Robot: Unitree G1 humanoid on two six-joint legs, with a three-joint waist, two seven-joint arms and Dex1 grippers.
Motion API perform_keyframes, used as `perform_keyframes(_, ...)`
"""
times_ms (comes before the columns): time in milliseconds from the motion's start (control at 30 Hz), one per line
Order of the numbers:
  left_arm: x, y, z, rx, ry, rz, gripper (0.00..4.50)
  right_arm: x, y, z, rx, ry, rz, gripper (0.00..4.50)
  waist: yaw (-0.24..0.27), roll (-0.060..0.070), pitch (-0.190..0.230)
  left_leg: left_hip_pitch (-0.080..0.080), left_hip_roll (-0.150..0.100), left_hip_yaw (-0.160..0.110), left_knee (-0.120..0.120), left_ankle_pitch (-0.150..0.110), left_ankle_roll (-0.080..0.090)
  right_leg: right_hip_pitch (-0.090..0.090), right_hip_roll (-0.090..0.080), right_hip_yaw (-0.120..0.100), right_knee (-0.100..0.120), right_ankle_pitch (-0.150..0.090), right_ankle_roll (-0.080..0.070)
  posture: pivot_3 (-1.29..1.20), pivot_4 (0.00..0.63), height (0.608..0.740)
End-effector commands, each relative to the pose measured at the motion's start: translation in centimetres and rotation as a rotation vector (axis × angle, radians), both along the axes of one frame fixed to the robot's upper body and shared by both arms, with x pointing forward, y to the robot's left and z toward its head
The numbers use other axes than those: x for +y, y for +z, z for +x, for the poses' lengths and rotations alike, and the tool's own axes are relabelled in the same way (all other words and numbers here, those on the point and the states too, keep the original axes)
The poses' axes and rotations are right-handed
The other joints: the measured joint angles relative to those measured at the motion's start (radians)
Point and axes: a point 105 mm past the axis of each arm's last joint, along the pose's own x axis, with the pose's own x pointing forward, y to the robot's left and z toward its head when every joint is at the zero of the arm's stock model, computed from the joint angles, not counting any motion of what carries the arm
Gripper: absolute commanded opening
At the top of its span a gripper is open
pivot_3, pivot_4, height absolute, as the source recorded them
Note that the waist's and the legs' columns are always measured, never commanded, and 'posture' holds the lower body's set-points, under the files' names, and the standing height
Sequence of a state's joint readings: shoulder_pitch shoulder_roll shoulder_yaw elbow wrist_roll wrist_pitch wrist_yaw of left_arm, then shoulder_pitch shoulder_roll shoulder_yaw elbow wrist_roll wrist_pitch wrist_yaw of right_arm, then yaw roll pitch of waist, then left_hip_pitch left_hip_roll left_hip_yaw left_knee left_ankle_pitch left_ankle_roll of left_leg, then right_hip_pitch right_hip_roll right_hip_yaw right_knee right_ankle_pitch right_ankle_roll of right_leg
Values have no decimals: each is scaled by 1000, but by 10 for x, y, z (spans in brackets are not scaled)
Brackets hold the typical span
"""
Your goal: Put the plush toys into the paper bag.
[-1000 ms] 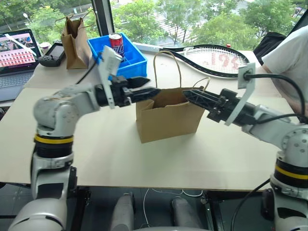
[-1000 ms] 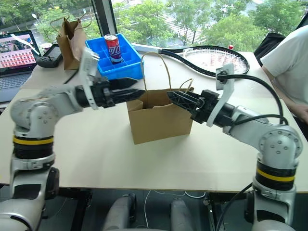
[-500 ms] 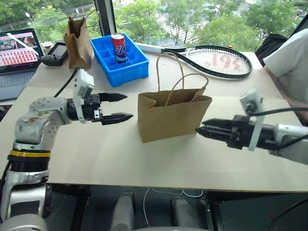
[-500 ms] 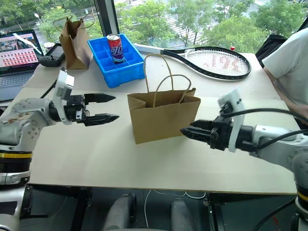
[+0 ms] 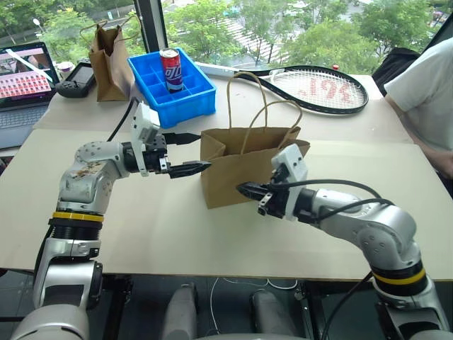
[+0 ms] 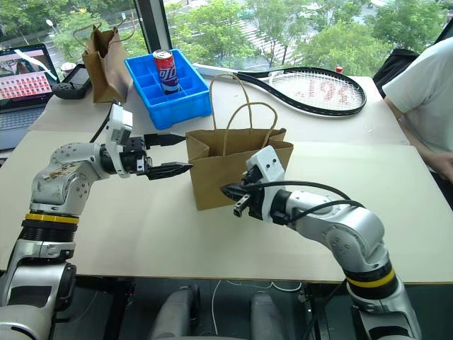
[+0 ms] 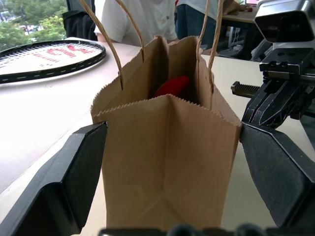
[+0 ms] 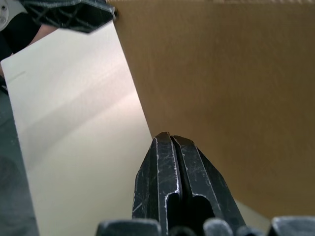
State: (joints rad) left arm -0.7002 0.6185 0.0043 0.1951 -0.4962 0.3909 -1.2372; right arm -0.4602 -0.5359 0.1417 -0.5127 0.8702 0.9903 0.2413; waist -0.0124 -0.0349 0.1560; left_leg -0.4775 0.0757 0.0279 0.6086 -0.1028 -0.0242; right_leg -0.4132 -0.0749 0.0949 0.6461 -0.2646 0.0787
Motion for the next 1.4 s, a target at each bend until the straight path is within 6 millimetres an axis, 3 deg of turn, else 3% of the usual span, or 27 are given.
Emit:
perform_keyframes(33,12,26,-8,-52,-17,-28,4500,1,10,3,-62,-12,15,46,0,0,0,0,0,0,0,0,0,0,0,0,0,0,0,0,150,731)
perform_keyframes(233,29,22,-5,-61,45,-7,4500,2,8,3,-62,-15,20,46,-2,0,0,0,1,0,0,0,0,-1,0,0,1,0,0,0,150,731)
perform_keyframes(467,9,8,8,-36,6,-59,4500,2,11,5,-72,-20,16,46,2,0,0,0,0,0,1,0,0,0,0,-1,1,0,0,0,150,731)
perform_keyframes(700,-9,-1,9,1,-94,-69,4500,0,13,10,-88,-50,14,46,-3,0,0,0,1,0,0,0,0,0,1,-1,1,0,0,0,150,731)
perform_keyframes(867,-22,-2,-6,48,-200,-82,4500,-3,14,19,-103,-104,12,46,-3,0,0,0,1,0,0,0,0,0,1,-1,1,0,0,0,150,731)
perform_keyframes(1133,-11,-8,-26,122,-253,-27,4500,-2,16,27,-108,-130,21,46,-6,0,0,0,1,0,0,0,0,-1,1,-1,2,0,0,0,150,731)
perform_keyframes(1300,-13,-11,-22,108,-210,-39,4500,4,17,28,-110,-118,27,46,-2,0,0,0,1,0,0,0,0,0,1,-1,2,0,0,0,150,731)
perform_keyframes(1400,-24,-16,-19,119,-200,-58,4500,8,20,27,-116,-107,38,46,-2,0,0,0,1,0,0,0,0,0,1,-1,2,0,0,0,150,731)
